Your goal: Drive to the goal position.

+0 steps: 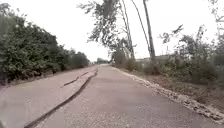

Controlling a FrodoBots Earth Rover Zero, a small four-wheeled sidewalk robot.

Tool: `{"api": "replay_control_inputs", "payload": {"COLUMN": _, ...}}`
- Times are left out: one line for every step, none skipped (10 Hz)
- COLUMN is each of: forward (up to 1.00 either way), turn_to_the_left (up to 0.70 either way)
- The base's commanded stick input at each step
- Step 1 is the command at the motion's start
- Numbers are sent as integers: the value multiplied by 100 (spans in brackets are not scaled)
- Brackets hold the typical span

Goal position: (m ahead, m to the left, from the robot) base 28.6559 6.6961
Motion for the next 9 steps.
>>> {"api": "replay_control_inputs", "payload": {"forward": 85, "turn_to_the_left": 0}}
{"api": "replay_control_inputs", "payload": {"forward": 85, "turn_to_the_left": 0}}
{"api": "replay_control_inputs", "payload": {"forward": 85, "turn_to_the_left": 0}}
{"api": "replay_control_inputs", "payload": {"forward": 85, "turn_to_the_left": 0}}
{"api": "replay_control_inputs", "payload": {"forward": 85, "turn_to_the_left": 0}}
{"api": "replay_control_inputs", "payload": {"forward": 85, "turn_to_the_left": 0}}
{"api": "replay_control_inputs", "payload": {"forward": 85, "turn_to_the_left": 0}}
{"api": "replay_control_inputs", "payload": {"forward": 85, "turn_to_the_left": 0}}
{"api": "replay_control_inputs", "payload": {"forward": 85, "turn_to_the_left": 0}}
